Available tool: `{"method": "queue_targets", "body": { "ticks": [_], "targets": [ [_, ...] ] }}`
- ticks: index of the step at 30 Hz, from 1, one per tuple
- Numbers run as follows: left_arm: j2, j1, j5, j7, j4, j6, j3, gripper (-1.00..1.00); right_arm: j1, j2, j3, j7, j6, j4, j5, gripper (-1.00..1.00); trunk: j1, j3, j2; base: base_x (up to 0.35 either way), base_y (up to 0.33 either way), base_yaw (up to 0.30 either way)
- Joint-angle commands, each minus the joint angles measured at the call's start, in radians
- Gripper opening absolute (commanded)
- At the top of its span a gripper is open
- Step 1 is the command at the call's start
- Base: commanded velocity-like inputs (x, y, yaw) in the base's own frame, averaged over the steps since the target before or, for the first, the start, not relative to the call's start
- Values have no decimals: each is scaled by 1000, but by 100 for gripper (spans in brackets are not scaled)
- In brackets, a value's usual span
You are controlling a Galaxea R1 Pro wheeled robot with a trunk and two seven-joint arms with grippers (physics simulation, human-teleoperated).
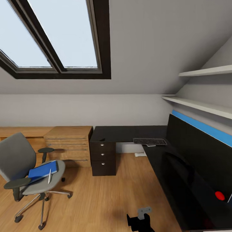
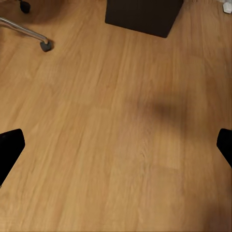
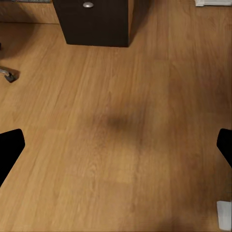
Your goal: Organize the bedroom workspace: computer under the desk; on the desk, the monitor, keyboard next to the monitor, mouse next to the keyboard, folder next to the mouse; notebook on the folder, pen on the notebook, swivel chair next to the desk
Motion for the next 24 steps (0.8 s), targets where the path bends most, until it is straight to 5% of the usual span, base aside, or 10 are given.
{"method": "queue_targets", "body": {
  "ticks": [1, 24],
  "targets": [
    [-1, 0, 2, -1, 1, -3, 3, 100, 0, 0, 8, -2, -4, 2, -7, 100, 1, 0, -1, 334, 0, 0],
    [-1, 0, 3, -1, 1, -3, 3, 100, 1, 0, 9, -2, -15, 2, -12, 100, 1, 0, -1, 336, 0, 0]
  ]
}}
